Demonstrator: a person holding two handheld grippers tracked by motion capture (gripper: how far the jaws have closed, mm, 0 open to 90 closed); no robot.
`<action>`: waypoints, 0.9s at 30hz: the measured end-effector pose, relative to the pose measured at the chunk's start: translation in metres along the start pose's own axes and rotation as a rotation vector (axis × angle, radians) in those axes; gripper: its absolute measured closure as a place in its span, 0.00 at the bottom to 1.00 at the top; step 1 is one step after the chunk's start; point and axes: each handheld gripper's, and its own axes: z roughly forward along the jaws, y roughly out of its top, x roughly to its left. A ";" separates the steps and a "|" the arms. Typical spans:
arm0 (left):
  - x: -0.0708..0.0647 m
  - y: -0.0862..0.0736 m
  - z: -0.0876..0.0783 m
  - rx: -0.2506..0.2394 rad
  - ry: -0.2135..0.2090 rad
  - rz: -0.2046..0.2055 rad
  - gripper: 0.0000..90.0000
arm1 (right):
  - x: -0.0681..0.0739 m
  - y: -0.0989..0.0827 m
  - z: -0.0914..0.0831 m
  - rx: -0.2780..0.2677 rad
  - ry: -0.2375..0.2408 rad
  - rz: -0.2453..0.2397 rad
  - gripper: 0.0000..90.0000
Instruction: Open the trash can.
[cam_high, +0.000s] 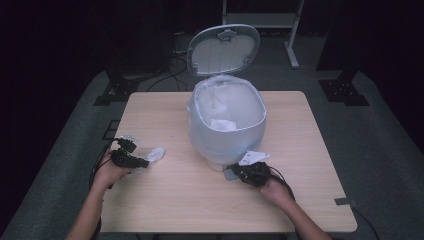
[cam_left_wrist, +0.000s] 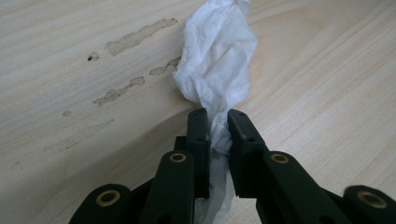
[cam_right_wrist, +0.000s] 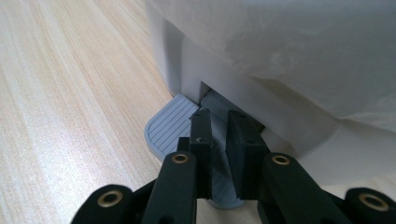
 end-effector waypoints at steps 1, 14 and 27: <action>0.000 0.000 0.000 0.002 -0.003 -0.003 0.89 | 0.000 0.000 0.000 0.000 -0.002 0.000 0.89; -0.001 -0.002 0.001 -0.010 -0.025 0.002 0.94 | 0.000 0.000 0.000 0.001 0.000 -0.001 0.89; -0.010 0.004 -0.013 -0.032 -0.066 0.016 0.95 | -0.001 0.000 0.000 0.001 0.005 -0.001 0.89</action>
